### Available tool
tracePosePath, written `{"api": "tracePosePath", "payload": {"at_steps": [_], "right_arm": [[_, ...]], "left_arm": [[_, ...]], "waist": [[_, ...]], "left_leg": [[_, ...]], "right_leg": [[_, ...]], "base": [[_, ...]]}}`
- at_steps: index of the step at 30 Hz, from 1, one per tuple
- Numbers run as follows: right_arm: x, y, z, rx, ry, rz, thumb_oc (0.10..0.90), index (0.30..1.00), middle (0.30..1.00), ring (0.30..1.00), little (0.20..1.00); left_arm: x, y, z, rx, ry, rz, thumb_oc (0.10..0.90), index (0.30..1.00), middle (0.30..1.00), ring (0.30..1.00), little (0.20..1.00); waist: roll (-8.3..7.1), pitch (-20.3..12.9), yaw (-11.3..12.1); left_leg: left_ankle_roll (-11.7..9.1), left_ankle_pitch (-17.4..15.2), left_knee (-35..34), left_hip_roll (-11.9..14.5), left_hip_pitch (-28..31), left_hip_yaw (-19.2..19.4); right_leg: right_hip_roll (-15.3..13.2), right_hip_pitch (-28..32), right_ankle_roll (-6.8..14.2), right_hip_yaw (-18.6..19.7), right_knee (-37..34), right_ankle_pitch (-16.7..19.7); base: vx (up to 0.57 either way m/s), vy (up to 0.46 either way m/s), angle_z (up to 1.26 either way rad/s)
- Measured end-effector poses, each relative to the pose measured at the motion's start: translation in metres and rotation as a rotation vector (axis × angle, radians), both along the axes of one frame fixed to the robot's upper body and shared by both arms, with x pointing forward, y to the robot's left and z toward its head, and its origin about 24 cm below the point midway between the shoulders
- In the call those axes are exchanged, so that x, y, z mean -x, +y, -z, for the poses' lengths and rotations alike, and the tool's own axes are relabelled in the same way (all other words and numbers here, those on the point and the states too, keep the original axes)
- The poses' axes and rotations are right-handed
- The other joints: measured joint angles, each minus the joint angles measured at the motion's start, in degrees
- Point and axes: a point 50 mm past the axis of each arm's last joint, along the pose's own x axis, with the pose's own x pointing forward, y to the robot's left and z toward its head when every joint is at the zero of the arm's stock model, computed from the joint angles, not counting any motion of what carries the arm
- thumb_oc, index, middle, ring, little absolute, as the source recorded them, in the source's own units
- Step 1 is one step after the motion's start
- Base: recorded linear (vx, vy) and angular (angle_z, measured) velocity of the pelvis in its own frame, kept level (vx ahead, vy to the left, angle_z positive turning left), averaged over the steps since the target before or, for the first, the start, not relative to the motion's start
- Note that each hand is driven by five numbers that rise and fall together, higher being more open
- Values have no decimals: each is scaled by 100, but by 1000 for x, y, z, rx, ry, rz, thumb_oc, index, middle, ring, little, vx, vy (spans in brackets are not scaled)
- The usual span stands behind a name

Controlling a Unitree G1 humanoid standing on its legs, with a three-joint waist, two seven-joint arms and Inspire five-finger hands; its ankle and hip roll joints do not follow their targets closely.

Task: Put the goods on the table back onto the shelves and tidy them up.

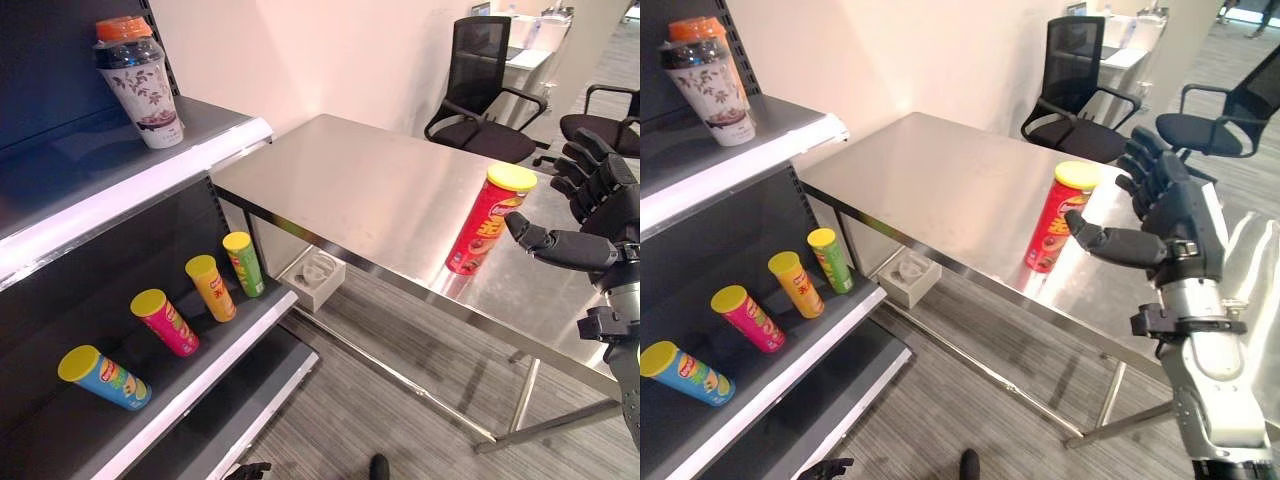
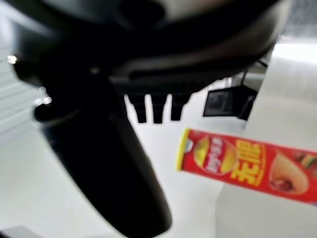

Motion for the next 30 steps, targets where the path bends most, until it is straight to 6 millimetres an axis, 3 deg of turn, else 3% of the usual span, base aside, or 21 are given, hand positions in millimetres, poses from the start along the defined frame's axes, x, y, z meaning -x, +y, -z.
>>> {"api": "tracePosePath", "payload": {"at_steps": [9, 26, 30], "right_arm": [[-1, -3, 3, 57, 1, 97, 800, 900, 900, 900, 900], [-11, -18, 5, 34, 9, 193, 800, 900, 900, 900, 900], [-14, -25, 15, 6, 48, 226, 800, 900, 900, 900, 900]], "left_arm": [[0, -4, 0, 6, -1, 3, 800, 900, 900, 900, 900], [-1, -5, 0, 3, -7, 10, 800, 900, 900, 900, 900], [0, -5, 0, 3, -9, 10, 800, 900, 900, 900, 900]], "waist": [[76, -53, 46], [65, -69, 174], [46, -68, 183]], "left_leg": [[-24, 11, -3, -33, -30, -186], [-19, 9, -1, -12, -33, -247], [-31, 16, -2, -3, -25, -266]], "right_leg": [[-87, 140, 54, -221, 0, -73], [-67, 154, 56, -242, 1, -76], [-62, 175, 55, -256, 1, -77]], "base": [[32, 11, 13], [16, -11, 0], [5, -9, 0]]}}
